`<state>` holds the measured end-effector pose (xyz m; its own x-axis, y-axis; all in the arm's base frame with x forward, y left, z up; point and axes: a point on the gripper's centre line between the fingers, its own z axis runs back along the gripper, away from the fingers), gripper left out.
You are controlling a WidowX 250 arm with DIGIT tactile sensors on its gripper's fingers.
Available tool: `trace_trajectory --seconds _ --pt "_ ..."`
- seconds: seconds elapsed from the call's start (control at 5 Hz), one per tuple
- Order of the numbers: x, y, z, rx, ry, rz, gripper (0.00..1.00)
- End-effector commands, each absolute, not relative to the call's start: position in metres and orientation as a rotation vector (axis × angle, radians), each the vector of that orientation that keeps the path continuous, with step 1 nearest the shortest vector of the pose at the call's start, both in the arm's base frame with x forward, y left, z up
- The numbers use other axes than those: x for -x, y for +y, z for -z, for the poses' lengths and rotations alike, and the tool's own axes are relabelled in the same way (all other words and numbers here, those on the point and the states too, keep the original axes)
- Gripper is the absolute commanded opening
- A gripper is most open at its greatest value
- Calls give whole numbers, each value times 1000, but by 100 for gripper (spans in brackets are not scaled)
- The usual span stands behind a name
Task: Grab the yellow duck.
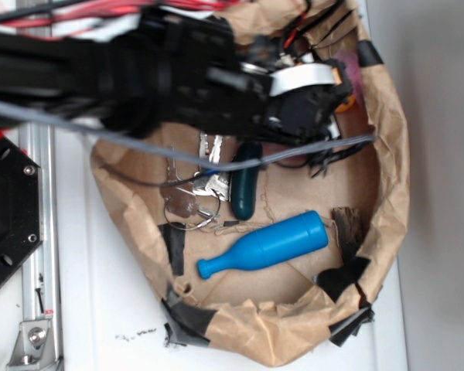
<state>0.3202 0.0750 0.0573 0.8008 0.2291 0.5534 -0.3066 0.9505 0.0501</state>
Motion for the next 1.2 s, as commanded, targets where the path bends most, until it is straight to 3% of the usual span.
trace_trajectory --seconds 0.0,0.2,0.4,1.0 --pt "-300 35 -121 -67 -590 -206 0" --pt "-299 36 -120 -88 -574 -223 0" --pt "-306 47 -106 -139 -565 -264 100" --pt "-325 81 -74 -220 -557 -352 100"
